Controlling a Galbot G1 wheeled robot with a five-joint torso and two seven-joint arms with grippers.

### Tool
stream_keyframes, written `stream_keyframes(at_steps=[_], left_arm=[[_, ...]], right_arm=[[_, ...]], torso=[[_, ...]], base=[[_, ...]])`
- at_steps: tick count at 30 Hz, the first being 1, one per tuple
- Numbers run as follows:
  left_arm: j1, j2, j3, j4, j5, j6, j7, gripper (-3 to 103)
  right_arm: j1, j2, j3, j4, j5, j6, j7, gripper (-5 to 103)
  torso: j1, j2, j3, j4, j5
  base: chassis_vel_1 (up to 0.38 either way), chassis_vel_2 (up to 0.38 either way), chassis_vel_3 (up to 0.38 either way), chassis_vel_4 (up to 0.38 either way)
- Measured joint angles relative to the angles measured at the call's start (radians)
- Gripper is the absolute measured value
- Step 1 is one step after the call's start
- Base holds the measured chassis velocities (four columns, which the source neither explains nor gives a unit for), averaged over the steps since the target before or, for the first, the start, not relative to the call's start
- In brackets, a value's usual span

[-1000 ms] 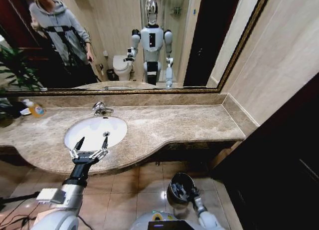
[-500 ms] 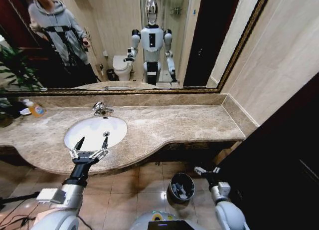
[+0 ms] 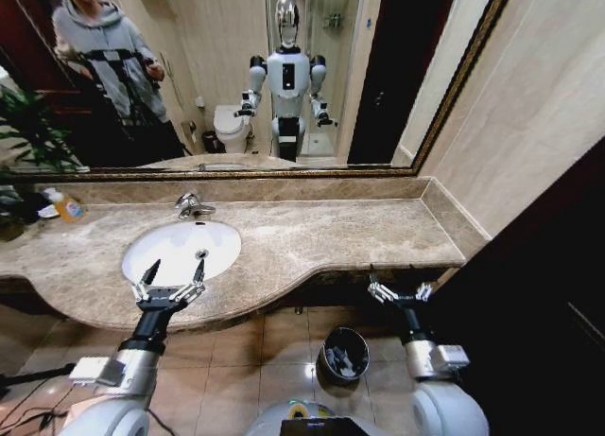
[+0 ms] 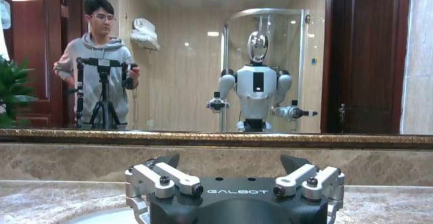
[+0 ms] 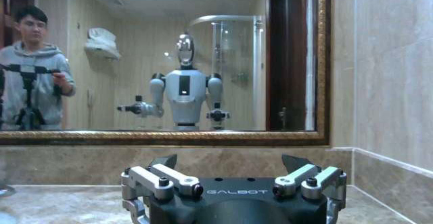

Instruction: Pick up the trash from the sink and place it in the trash bin.

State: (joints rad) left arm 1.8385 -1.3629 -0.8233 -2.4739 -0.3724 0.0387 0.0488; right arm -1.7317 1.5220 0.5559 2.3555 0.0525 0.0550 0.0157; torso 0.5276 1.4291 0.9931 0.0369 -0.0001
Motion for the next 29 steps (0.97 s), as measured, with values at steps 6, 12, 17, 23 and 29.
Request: stream_keyframes(at_steps=[6,12,17,23,29], left_arm=[[0.0,0.0,0.0,0.0,0.0,0.0,0.0,100],[0.0,0.0,0.0,0.0,0.0,0.0,0.0,100],[0.0,0.0,0.0,0.0,0.0,0.0,0.0,100],[0.0,0.0,0.0,0.0,0.0,0.0,0.0,100],[0.0,0.0,0.0,0.0,0.0,0.0,0.0,100]], right_arm=[[0.009,0.001,-0.011,0.004,-0.007,-0.014,-0.001,100],[0.022,-0.004,-0.011,-0.007,-0.015,-0.018,0.0,100],[0.023,-0.004,-0.01,-0.011,-0.016,-0.016,0.0,100],[0.023,-0.005,-0.01,-0.013,-0.016,-0.016,0.0,100],[0.023,-0.005,-0.01,-0.014,-0.016,-0.015,0.0,100]], torso=[[0.0,0.0,0.0,0.0,0.0],[0.0,0.0,0.0,0.0,0.0],[0.0,0.0,0.0,0.0,0.0],[0.0,0.0,0.0,0.0,0.0],[0.0,0.0,0.0,0.0,0.0]], base=[[0.0,0.0,0.0,0.0],[0.0,0.0,0.0,0.0],[0.0,0.0,0.0,0.0],[0.0,0.0,0.0,0.0],[0.0,0.0,0.0,0.0]])
